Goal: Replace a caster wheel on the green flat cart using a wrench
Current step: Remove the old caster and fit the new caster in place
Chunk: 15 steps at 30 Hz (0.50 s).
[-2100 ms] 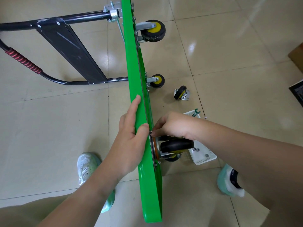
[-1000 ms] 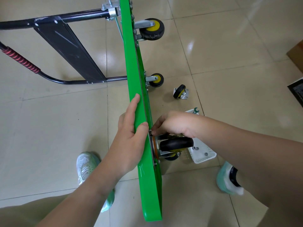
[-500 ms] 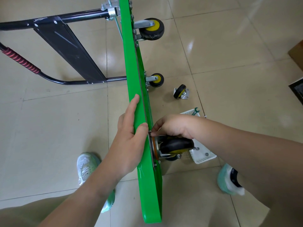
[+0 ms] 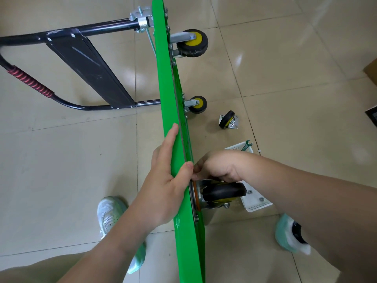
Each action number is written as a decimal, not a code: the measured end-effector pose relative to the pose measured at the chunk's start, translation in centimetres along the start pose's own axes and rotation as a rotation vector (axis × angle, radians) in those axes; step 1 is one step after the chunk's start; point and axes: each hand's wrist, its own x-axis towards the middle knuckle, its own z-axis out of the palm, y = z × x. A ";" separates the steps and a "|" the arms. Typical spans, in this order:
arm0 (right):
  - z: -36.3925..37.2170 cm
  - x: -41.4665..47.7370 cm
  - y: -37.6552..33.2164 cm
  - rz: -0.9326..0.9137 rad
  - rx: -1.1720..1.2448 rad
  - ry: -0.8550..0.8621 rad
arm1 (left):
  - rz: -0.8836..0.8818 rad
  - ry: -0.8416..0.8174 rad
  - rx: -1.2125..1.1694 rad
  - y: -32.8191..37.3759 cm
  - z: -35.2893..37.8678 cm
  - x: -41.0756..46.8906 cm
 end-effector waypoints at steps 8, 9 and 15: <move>-0.7 1.8 -1.0 0.122 0.140 -0.051 | 0.035 -0.001 0.046 -0.7 -1.4 2.3; -1.0 1.9 -1.2 0.139 0.153 -0.042 | 0.038 -0.003 0.051 -0.8 -1.4 2.7; -2.5 1.7 -2.8 0.166 0.232 -0.002 | 0.043 0.003 0.046 -0.4 -1.6 5.0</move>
